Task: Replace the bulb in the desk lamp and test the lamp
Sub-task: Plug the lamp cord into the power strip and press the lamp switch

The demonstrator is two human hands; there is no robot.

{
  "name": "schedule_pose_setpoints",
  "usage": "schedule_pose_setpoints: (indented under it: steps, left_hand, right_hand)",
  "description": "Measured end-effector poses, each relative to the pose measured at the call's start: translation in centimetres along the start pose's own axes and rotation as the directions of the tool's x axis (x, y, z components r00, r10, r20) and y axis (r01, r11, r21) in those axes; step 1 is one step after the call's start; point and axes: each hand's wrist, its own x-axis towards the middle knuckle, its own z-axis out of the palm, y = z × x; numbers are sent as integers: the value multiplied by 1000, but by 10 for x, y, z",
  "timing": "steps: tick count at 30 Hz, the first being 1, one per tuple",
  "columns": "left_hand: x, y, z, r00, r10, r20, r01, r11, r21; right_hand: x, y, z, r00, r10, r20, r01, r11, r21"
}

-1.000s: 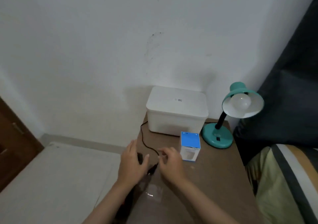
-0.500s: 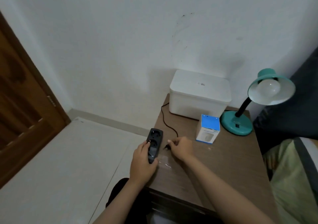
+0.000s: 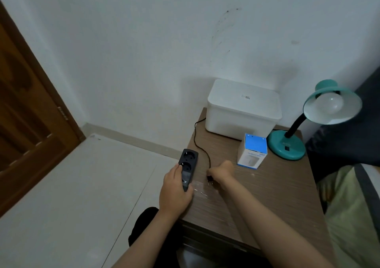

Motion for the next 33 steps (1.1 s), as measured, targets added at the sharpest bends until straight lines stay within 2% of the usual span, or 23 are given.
schedule_pose_setpoints:
  steps: [2,5,7,12,15,19,25,33]
  left_hand:
    - [0,-1,1,1000,1,-2,-1,1000,0]
    - [0,-3,2,1000,4,-10,-4,1000,7]
    - [1,-4,3,1000,4,-15,-4,1000,7]
    - [0,-5,5,1000,5,-22,-5,1000,9]
    - [0,-3,5,1000,0,-23,0,1000,7]
    - [1,-6,6,1000,9,-27,-9,1000,17]
    - [0,-7,7,999,20,-40,-19,999,25]
    - [1,-9,9,998,26,-48,-25,999,26]
  right_hand:
    - [-2,-2,-4,999,-18,39,17,1000,24]
    - [-10,-10,-15,993,-47,108,18,968,252]
    - [-15,-17,-21,986,-117,120,63,922,383]
    - [-21,-35,-17,952,-307,-18,275,824,496]
    - [-19,-40,-5,929,-368,-47,345,810,474]
    - [-6,-38,18,907,-413,-86,420,860,292]
    - [3,-32,34,847,-522,-97,530,844,86]
    - [10,-24,41,803,-579,-145,590,806,53]
